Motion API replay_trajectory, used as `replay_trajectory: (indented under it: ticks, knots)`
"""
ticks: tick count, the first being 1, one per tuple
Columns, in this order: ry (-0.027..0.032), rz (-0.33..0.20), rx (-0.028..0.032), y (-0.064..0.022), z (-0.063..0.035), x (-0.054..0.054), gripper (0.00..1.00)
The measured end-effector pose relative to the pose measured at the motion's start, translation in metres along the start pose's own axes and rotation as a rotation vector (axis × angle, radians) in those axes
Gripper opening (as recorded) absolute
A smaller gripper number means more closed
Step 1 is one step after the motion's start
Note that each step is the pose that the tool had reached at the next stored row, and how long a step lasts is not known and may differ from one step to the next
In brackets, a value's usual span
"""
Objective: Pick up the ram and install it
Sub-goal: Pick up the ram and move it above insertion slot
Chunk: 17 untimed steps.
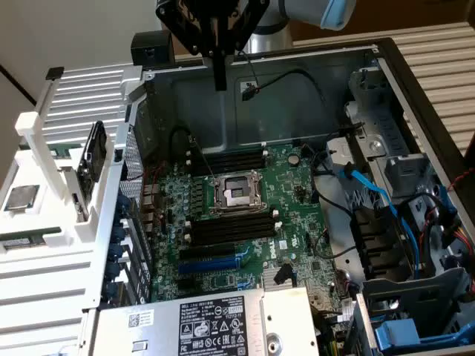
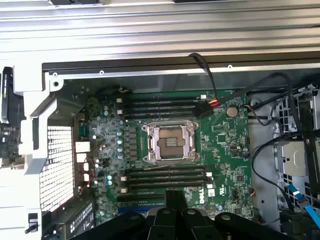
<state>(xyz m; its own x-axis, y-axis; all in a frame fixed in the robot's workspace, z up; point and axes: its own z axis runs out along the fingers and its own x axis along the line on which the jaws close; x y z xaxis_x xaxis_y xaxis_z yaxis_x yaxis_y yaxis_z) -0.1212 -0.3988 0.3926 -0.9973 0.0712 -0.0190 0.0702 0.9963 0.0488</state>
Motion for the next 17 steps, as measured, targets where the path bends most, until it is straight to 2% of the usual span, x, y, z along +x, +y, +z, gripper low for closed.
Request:
replay_trajectory:
  ticks: [14, 17]
  knots:
    - [0.0, 0.0, 0.0, 0.0, 0.0, 0.0, 0.1]
    - [-0.0005, 0.0, 0.0001, -0.0003, -0.0002, 0.0042, 0.1]
